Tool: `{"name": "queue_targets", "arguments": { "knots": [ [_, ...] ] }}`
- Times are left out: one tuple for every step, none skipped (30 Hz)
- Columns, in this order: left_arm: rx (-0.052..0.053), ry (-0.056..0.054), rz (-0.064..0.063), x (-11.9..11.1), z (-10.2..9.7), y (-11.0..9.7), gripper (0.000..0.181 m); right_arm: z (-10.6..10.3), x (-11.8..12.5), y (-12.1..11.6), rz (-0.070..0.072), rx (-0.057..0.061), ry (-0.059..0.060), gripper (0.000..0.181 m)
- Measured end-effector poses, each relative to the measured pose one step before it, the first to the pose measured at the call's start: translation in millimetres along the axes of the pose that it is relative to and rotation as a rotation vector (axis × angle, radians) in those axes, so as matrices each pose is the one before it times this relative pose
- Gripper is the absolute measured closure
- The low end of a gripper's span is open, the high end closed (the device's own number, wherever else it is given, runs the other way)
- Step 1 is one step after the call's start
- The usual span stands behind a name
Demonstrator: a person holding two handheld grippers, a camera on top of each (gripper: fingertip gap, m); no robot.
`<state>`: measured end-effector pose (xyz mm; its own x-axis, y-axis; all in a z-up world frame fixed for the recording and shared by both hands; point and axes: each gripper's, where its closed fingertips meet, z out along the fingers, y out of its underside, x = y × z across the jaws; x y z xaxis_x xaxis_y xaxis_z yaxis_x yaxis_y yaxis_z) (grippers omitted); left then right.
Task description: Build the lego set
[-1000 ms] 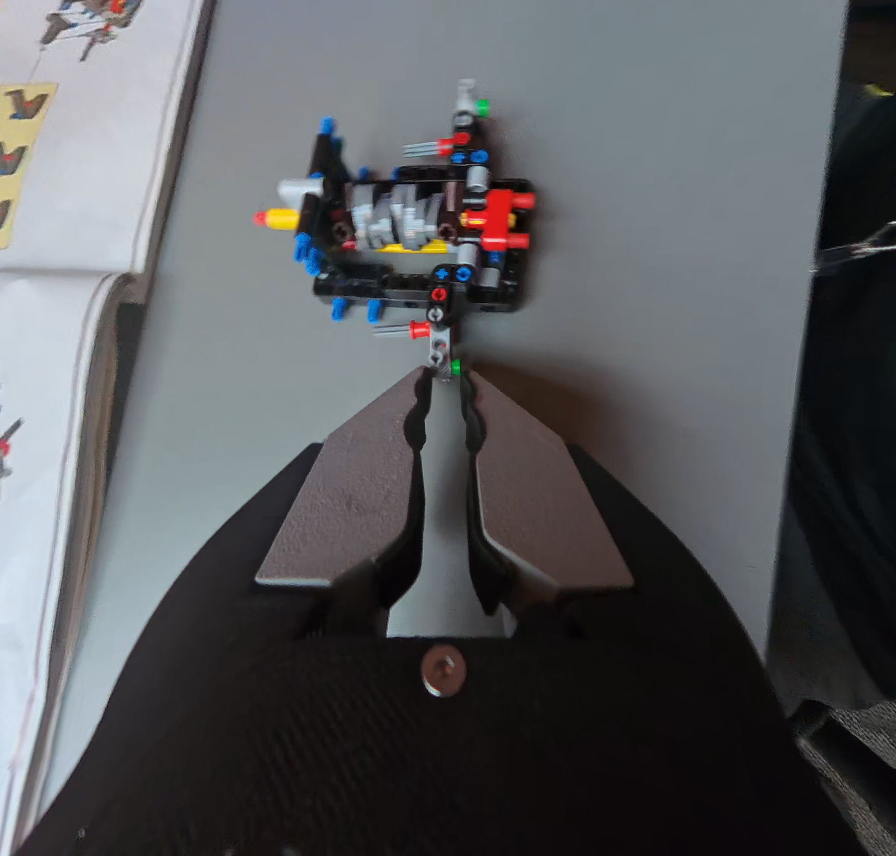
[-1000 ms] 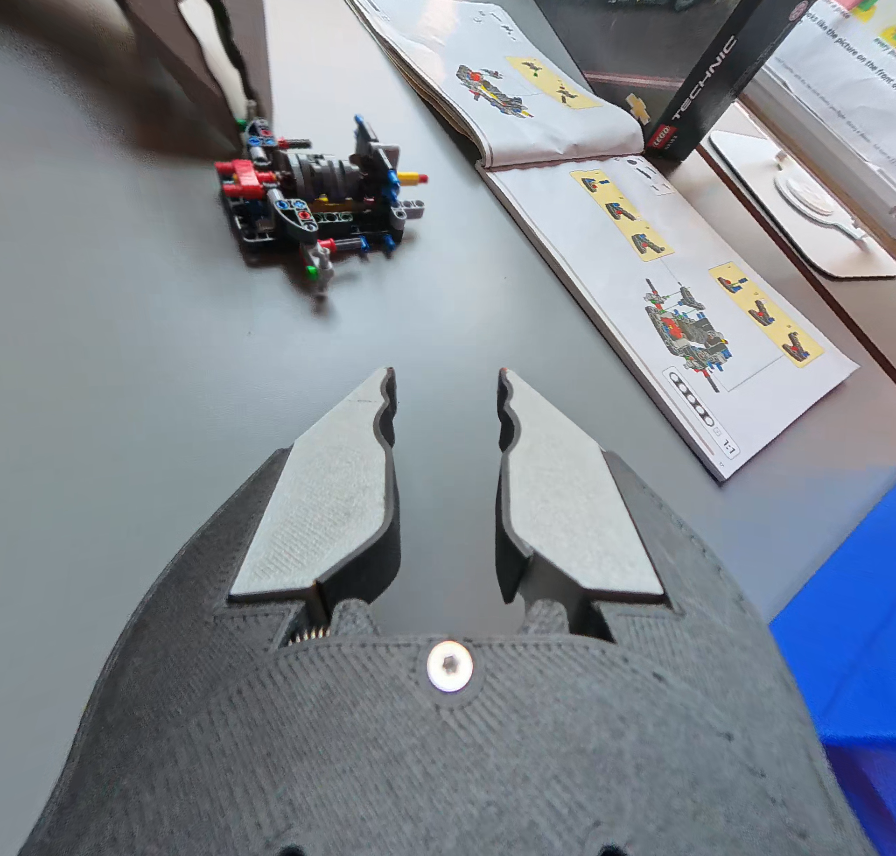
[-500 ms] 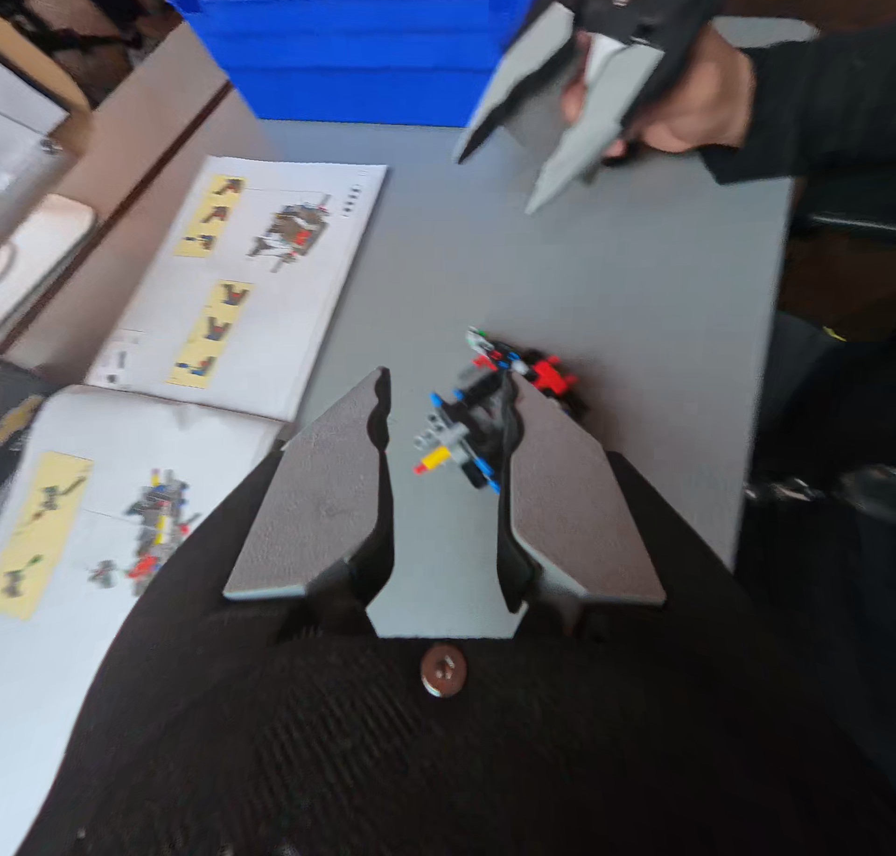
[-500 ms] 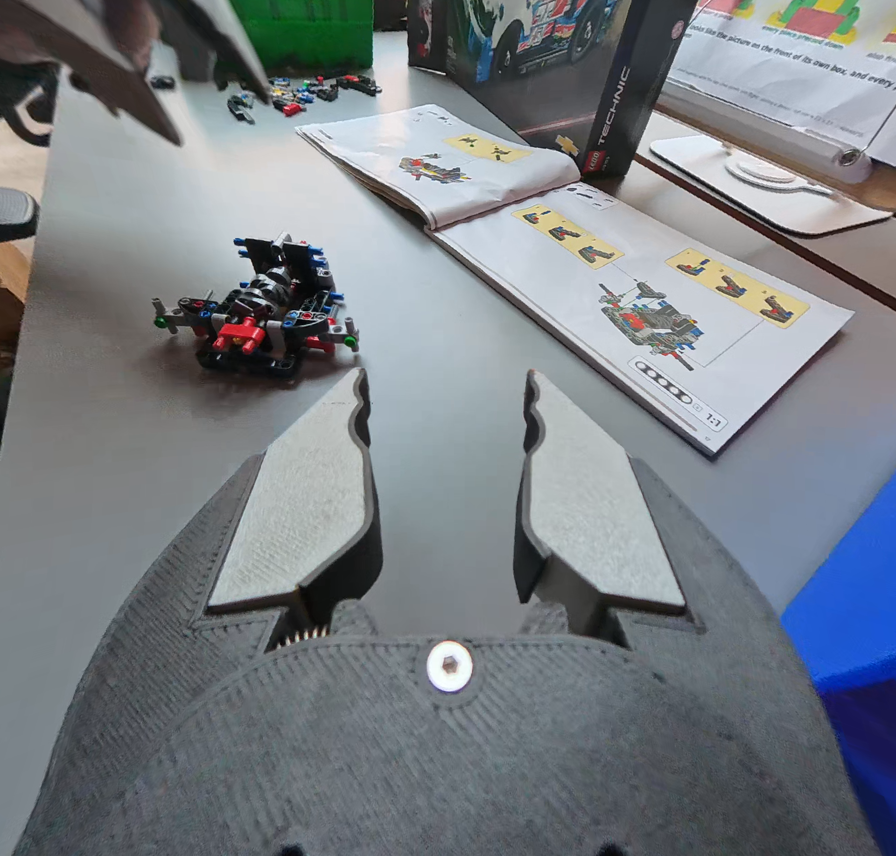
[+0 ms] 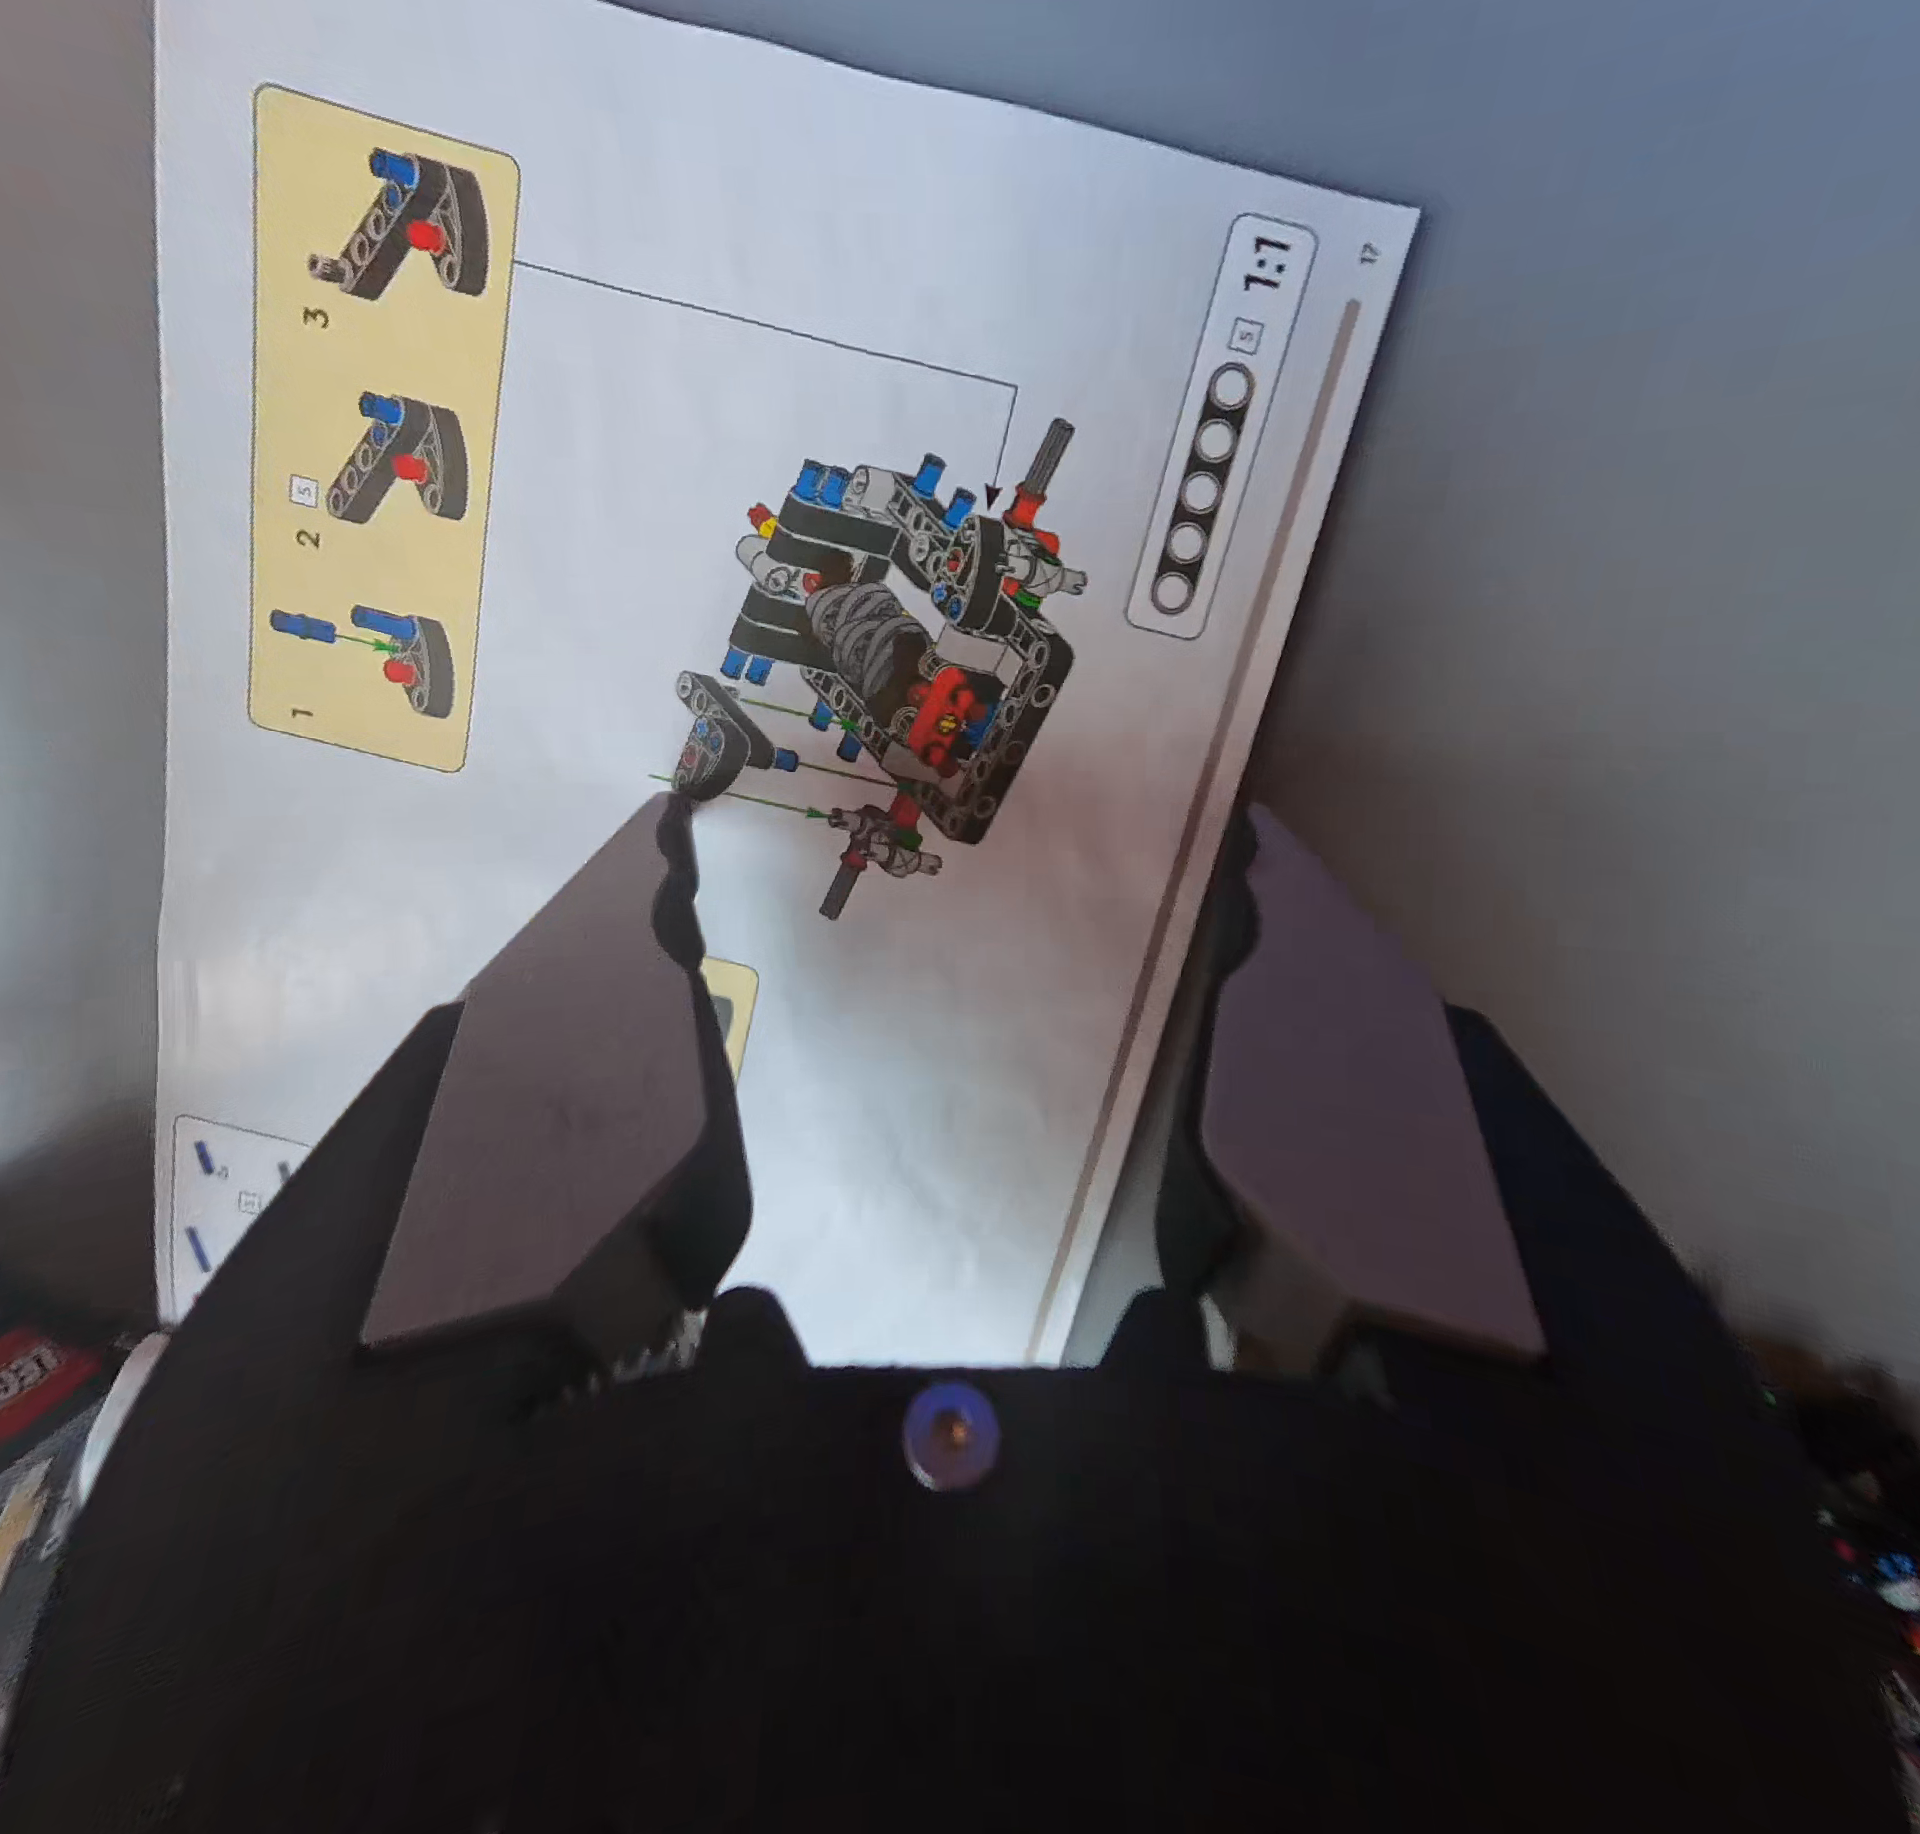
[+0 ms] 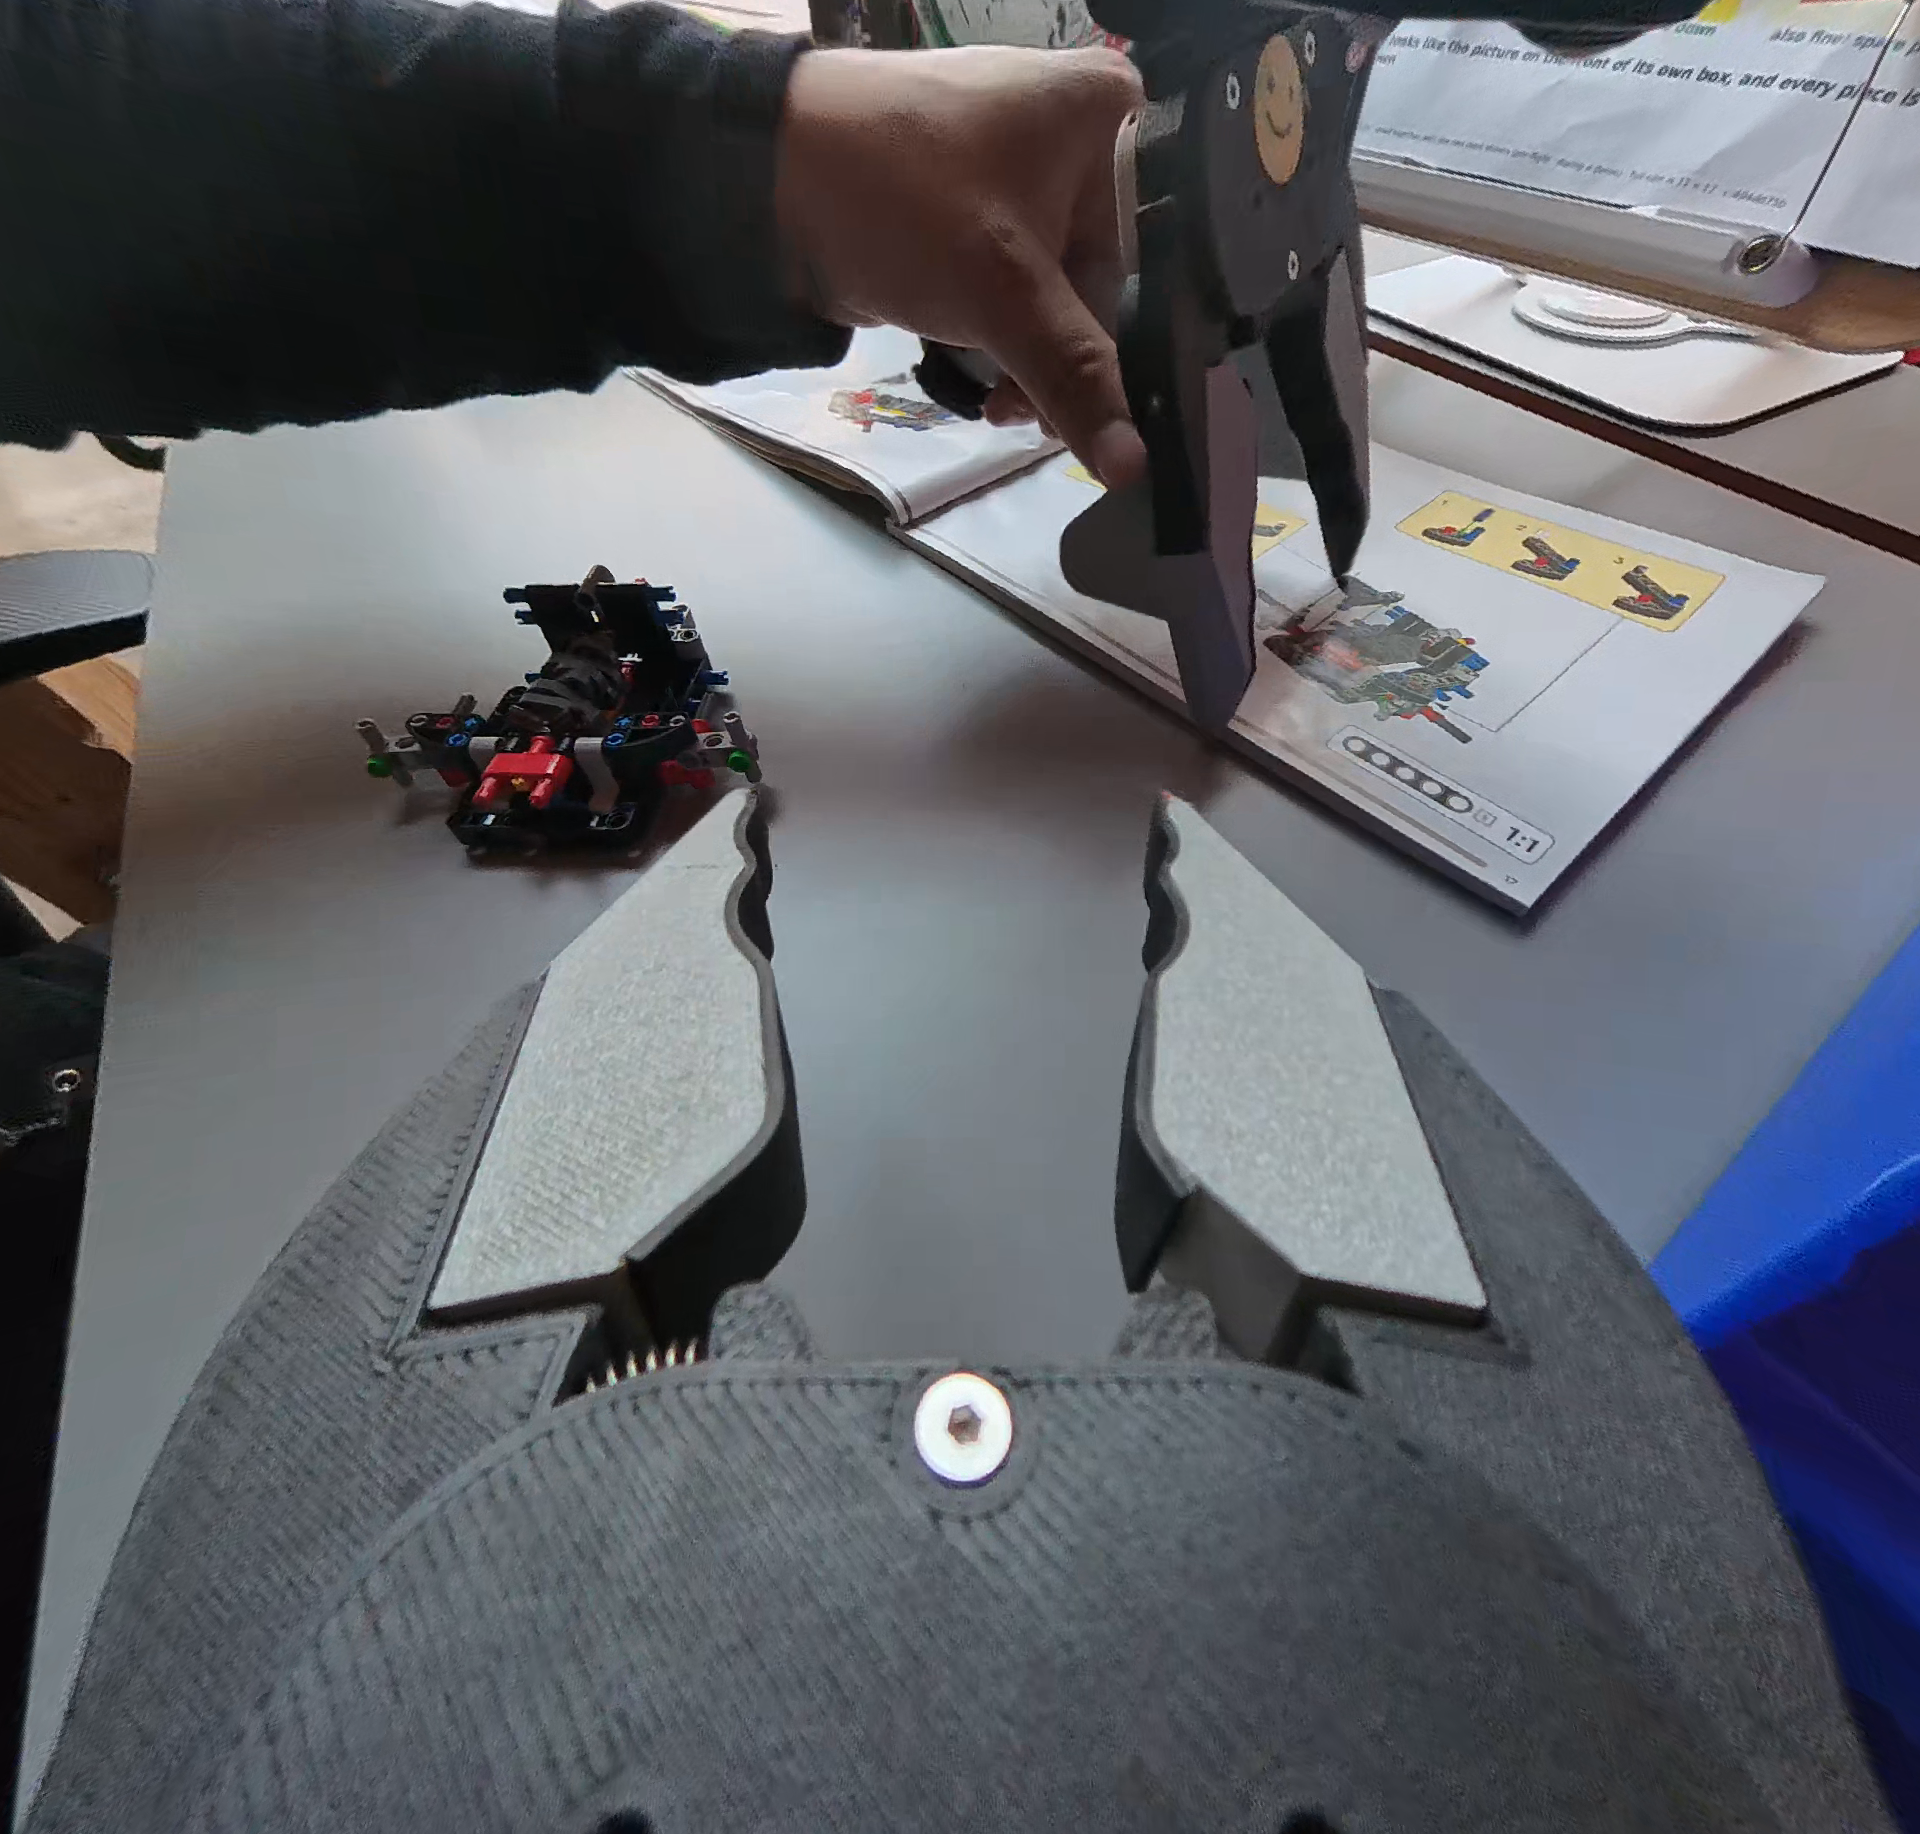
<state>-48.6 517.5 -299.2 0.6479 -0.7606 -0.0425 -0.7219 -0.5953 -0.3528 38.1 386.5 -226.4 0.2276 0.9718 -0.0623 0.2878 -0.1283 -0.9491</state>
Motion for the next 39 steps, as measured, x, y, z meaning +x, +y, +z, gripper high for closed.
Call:
{"name": "queue_targets", "arguments": {
  "knots": [
    [0.0107, 0.0055, 0.0108, 0.04, 0.08, -0.32, 0.083, -0.91, -1.84, -2.32, 0.0025, 0.0109, -0.0084, 0.112],
    [0.0271, 0.0051, 0.0089, 0.07, 0.07, -0.61, 0.084, -0.37, -2.33, -1.9, -0.002, 0.0079, -0.0101, 0.113],
    [0.0339, 0.006, 0.0075, -0.4, -0.01, -0.5, 0.085, 0.19, -2.63, -0.78, -0.0072, -0.001, -0.0124, 0.113],
    [0.0349, 0.0132, 0.0032, 0.48, -0.56, -0.64, 0.085, 0.52, -1.85, 0.16, -0.0124, -0.0089, -0.0077, 0.112],
    [0.0404, 0.032, -0.0069, 1.52, -1.46, -1.81, 0.089, 0.52, -0.18, 0.48, -0.0136, -0.0102, 0.002, 0.112],
    [0.0435, 0.0435, -0.0152, 2.58, -2.17, -2.3, 0.097, 0.34, 0.47, 0.63, -0.0127, -0.0078, 0.0056, 0.113],
    [0.0272, 0.0369, -0.0211, 0.91, -2.25, -1.21, 0.103, 0.51, 0.61, 1.28, -0.0098, -0.0087, 0.0058, 0.113],
    [0.021, 0.0446, -0.0327, 2.24, -2.35, -1.2, 0.111, 0.54, 0.85, 1.93, -0.0062, -0.0091, 0.007, 0.114],
    [0.016, 0.0368, -0.0251, 2.36, -1.6, -0.46, 0.118, 0.7, 0.39, 2.08, -0.0047, -0.0083, 0.0045, 0.115],
    [0.0115, 0.0281, -0.0135, 2.45, -0.96, 0.28, 0.123, 0.85, -0.2, 2.31, -0.0052, -0.0099, -0.001, 0.115],
    [0.0137, 0.0189, -0.0089, 1.91, -0.4, 0.24, 0.124, 0.8, -0.1, 1.89, -0.0053, -0.0099, -0.0002, 0.116],
    [0.0184, 0.0064, -0.0086, 0.58, -0.08, -0.49, 0.123, 0.72, 0.5, 0.93, -0.0053, -0.0051, 0.0044, 0.116],
    [0.0082, 0.0248, 0.0063, 4.82, 0.47, 0.88, 0.133, 0.79, -0.15, 0.39, -0.0056, -0.0025, 0.001, 0.116],
    [-0.0233, 0.0857, 0.0125, 16.14, 2.47, 5.11, 0.161, 0.79, -0.55, 0.39, -0.0074, -0.0054, -0.0038, 0.118],
    [-0.0011, -0.0222, 0.0224, 1.97, 3.14, 2.0, 0.168, 0.49, 1.55, 0.75, -0.0112, -0.0117, 0.0082, 0.121],
    [0.0014, -0.0093, 0.0398, 6.66, 1.18, 1.28, 0.181, -0.12, 6.28, 0.58, -0.0091, -0.0189, 0.0341, 0.123],
    [-0.0181, -0.0406, 0.0427, 1.29, 0.96, 2.32, 0.181, -0.64, 7.76, -1.13, -0.0067, -0.0156, 0.0378, 0.121],
    [-0.0158, -0.0273, 0.0295, 0.86, -0.63, 1.18, 0.181, -0.91, 6.31, -2.95, -0.0122, -0.0104, 0.0242, 0.12],
    [-0.0105, -0.0133, 0.0042, 0.28, -2.16, 0.13, 0.181, -0.71, 6.96, -3.22, -0.0241, -0.0146, 0.0251, 0.119],
    [0.0041, -0.0052, -0.003, 0.13, -3.85, -1.44, 0.181, 0.23, 10.53, -2.48, -0.0327, -0.027, 0.0448, 0.119],
    [0.021, -0.001, 0.003, 0.11, -5.36, -2.5, 0.181, 2.02, 12.88, -1.0, -0.0296, -0.0394, 0.0557, 0.119],
    [0.0182, 0.0011, -0.0023, -0.8, -6.73, -0.96, 0.181, 4.84, 11.19, 0.79, -0.0247, -0.0547, 0.0394, 0.121],
    [0.0082, 0.0099, -0.0109, -0.54, -7.43, 1.49, 0.181, 7.23, 7.44, 2.3, -0.0234, -0.067, 0.0142, 0.127],
    [0.0087, 0.0118, -0.011, -0.22, -7.88, 2.82, 0.181, 8.87, 6.72, 2.1, -0.0196, -0.066, 0.0136, 0.133],
    [0.009, 0.0116, -0.0123, 0.17, -7.87, 4.1, 0.181, 9.22, 7.09, 0.06, -0.0091, -0.0549, 0.0271, 0.13],
    [0.0079, -0.0096, -0.0128, -2.77, -7.52, 5.01, 0.181, 9.05, 0.62, -3.86, -0.0246, -0.0244, 0.0036, 0.125],
    [0.0012, -0.035, -0.0072, -6.32, -6.34, 6.5, 0.181, 8.99, -4.96, -3.9, -0.0581, -0.005, -0.0181, 0.129],
    [-0.021, -0.0319, 0.0001, -5.15, -4.65, 9.17, 0.181, 8.64, 0.23, 1.94, -0.062, -0.0336, 0.0116, 0.141],
    [-0.0307, -0.0435, 0.0044, -6.11, -3.34, 9.22, 0.181, 7.42, 6.27, 4.55, -0.0165, -0.0569, 0.038, 0.155],
    [-0.0116, -0.0445, 0.0044, -5.66, -2.64, 4.99, 0.181, 7.38, 4.26, -0.69, 0.0356, -0.0286, 0.0128, 0.156],
    [-0.0007, -0.0413, -0.0018, -5.3, -2.38, 2.15, 0.181, 7.07, 0.47, -3.44, 0.1031, -0.0209, -0.0163, 0.154],
    [-0.0045, -0.0316, -0.009, -4.0, -1.81, 1.41, 0.165, 6.46, -6.32, -5.67, 0.12, -0.0264, -0.0582, 0.144],
    [-0.0142, -0.0334, -0.009, -4.38, -1.81, 3.17, 0.152, 4.76, -5.88, -5.51, 0.0906, -0.0291, -0.0533, 0.133],
    [-0.0058, -0.0519, -0.0049, -6.71, -2.57, 4.01, 0.15, 2.24, -1.13, -9.61, 0.0583, 0.0112, -0.0219, 0.126],
    [0.003, -0.0404, 0.0071, -4.9, -2.23, 4.77, 0.148, 0.28, 1.9, -12.26, 0.0261, 0.0406, -0.0062, 0.125],
    [-0.0128, -0.0296, 0.0041, -3.71, -1.17, 7.93, 0.138, -0.3, 3.78, -10.9, 0.0045, 0.0311, 0.0002, 0.12],
    [-0.0291, -0.0195, 0.0004, -2.62, 0.66, 10.29, 0.12, -0.5, 2.23, -9.26, -0.0077, 0.0184, -0.0081, 0.114],
    [-0.0286, 0.0187, 0.0045, 3.6, 2.81, 10.62, 0.111, -0.45, -2.52, -4.59, -0.0222, -0.0029, -0.0363, 0.108],
    [0.0314, 0.0383, -0.0195, 5.75, 0.69, 1.25, 0.12, 1.13, -0.29, -1.36, -0.0099, -0.0141, -0.0203, 0.119]
  ]
}}
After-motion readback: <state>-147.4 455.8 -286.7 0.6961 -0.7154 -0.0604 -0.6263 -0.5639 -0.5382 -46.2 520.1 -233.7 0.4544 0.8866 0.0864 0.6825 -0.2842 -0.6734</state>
